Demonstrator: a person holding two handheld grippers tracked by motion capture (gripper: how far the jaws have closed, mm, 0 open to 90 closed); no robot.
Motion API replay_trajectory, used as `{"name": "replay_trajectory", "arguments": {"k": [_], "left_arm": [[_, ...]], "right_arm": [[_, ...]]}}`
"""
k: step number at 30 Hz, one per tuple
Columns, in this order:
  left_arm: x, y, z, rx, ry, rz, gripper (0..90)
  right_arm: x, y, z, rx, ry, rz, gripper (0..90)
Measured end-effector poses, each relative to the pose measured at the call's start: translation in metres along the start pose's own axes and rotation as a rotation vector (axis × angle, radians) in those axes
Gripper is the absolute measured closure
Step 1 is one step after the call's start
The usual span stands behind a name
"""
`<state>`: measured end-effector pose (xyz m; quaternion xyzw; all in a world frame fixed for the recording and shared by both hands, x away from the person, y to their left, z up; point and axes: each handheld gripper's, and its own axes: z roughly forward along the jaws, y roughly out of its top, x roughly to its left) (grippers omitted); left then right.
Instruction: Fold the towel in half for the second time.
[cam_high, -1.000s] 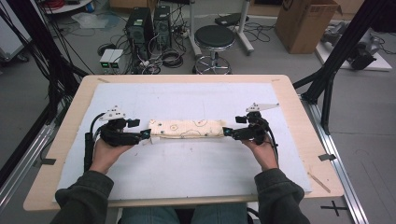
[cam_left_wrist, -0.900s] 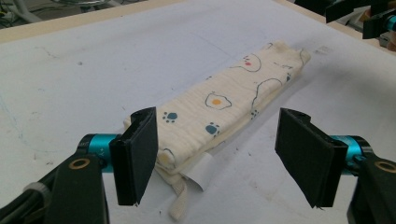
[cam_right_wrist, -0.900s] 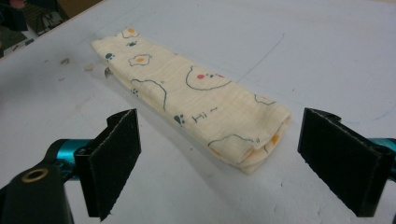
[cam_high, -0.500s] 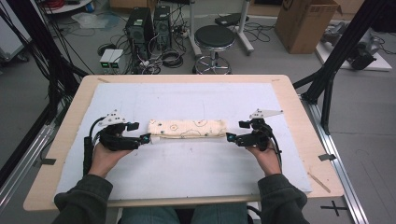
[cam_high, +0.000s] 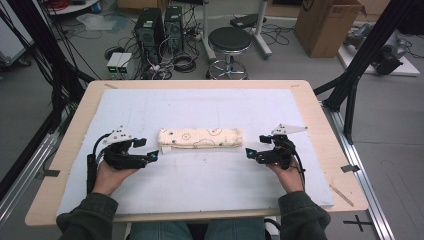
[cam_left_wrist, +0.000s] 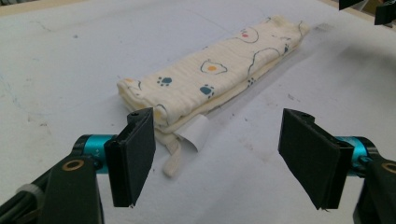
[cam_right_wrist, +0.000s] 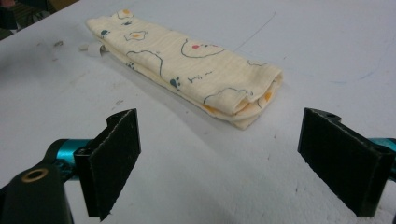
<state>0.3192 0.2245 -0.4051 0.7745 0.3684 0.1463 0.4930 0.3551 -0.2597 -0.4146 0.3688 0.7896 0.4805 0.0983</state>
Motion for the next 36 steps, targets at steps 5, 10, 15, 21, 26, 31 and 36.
{"name": "replay_trajectory", "arguments": {"k": [5, 10, 15, 21, 26, 31, 36], "left_arm": [[-0.006, -0.002, -0.002, 0.015, -0.002, 0.023, 26.8], [-0.01, -0.007, -0.003, 0.021, -0.002, 0.036, 26.8], [-0.012, -0.011, -0.008, 0.013, 0.0, 0.023, 26.7], [-0.015, -0.016, -0.011, 0.027, 0.003, 0.037, 26.6], [-0.016, -0.02, -0.013, 0.032, 0.01, 0.036, 26.4], [-0.019, -0.023, -0.018, 0.031, 0.01, 0.038, 26.3], [-0.02, -0.025, -0.02, 0.035, 0.012, 0.042, 26.1]], "right_arm": [[0.001, -0.006, -0.003, 0.007, -0.01, -0.009, 12.3], [0.003, -0.01, -0.007, 0.006, -0.01, -0.019, 12.3], [0.006, -0.014, -0.01, 0.01, -0.012, -0.037, 12.3], [0.01, -0.018, -0.014, 0.017, -0.01, -0.043, 12.3], [0.013, -0.021, -0.019, 0.011, -0.01, -0.051, 12.3], [0.013, -0.026, -0.025, 0.009, -0.015, -0.044, 12.3], [0.014, -0.031, -0.032, 0.008, -0.025, -0.05, 12.3]]}}
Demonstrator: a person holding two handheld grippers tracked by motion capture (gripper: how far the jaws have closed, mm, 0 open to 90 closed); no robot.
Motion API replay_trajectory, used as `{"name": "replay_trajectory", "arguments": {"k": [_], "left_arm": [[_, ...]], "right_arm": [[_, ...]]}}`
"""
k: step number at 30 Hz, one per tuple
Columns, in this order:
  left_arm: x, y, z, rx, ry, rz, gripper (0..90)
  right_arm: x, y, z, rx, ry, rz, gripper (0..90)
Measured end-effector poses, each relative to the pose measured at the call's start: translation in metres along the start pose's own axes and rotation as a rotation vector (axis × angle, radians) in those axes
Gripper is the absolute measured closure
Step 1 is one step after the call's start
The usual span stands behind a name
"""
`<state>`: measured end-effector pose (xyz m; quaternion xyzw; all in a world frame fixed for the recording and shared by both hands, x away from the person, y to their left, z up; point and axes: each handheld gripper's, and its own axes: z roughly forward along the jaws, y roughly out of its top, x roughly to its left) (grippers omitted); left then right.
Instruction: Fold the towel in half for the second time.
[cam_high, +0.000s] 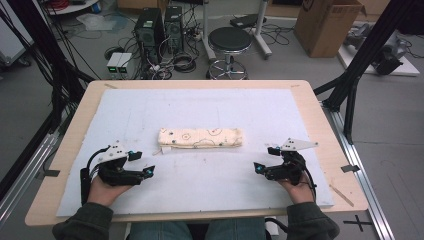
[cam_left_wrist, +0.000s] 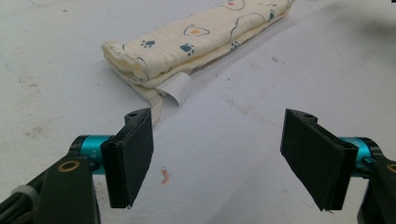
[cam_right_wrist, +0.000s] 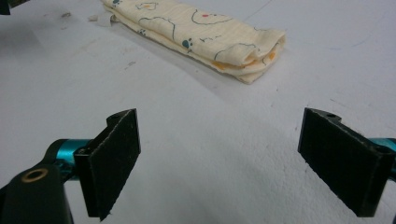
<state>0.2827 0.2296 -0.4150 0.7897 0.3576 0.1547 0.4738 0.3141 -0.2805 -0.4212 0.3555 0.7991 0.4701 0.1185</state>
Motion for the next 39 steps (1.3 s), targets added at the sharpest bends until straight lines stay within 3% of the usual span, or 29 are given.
{"name": "replay_trajectory", "arguments": {"k": [25, 39], "left_arm": [[-0.007, -0.01, -0.011, 0.01, 0.011, 0.008, 25.9], [-0.009, -0.017, -0.018, 0.006, 0.022, -0.006, 25.8]], "right_arm": [[0.002, -0.019, -0.018, 0.008, -0.025, 0.013, 12.3], [0.0, -0.03, -0.026, 0.02, -0.04, 0.02, 12.3]]}}
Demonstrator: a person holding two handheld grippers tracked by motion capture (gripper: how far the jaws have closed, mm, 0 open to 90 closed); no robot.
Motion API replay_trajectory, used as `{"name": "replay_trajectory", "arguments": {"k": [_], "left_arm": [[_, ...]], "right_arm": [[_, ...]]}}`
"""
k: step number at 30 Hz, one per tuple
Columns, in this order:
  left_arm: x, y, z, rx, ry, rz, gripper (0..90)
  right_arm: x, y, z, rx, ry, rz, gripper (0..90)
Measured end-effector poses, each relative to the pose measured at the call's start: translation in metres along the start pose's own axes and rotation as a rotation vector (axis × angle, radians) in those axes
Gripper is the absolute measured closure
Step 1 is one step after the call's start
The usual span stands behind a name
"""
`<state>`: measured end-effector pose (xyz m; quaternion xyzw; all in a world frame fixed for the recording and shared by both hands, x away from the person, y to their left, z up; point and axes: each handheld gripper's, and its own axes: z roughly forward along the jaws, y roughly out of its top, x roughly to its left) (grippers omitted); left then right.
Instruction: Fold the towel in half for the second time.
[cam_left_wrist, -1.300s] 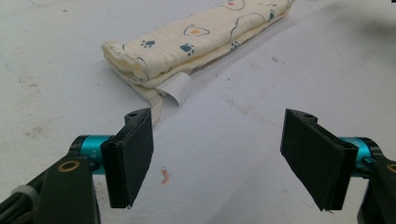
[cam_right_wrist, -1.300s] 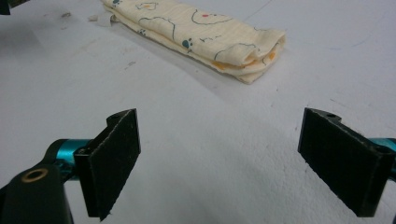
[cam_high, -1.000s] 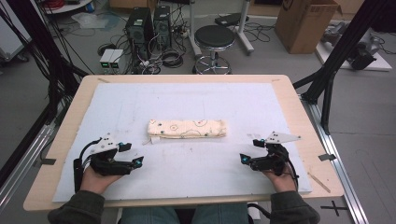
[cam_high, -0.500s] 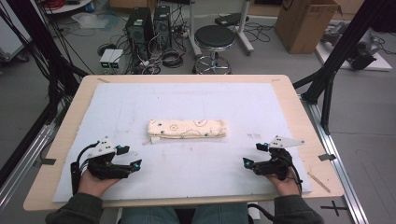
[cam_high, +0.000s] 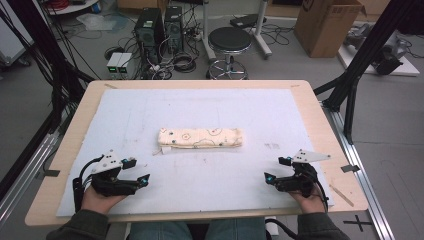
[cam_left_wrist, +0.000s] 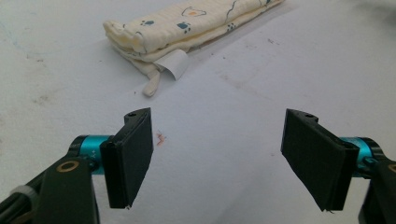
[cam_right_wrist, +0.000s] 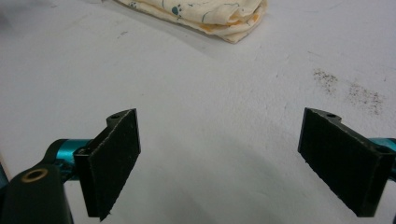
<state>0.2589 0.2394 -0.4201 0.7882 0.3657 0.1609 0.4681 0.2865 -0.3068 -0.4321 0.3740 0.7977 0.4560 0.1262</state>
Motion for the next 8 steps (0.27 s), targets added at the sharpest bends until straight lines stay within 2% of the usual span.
{"name": "replay_trajectory", "arguments": {"k": [8], "left_arm": [[0.001, -0.0006, 0.001, 0.007, 0.001, 0.003, 25.8]], "right_arm": [[0.0003, -0.0015, 0.0011, 0.014, 0.0, 0.002, 12.2]]}}
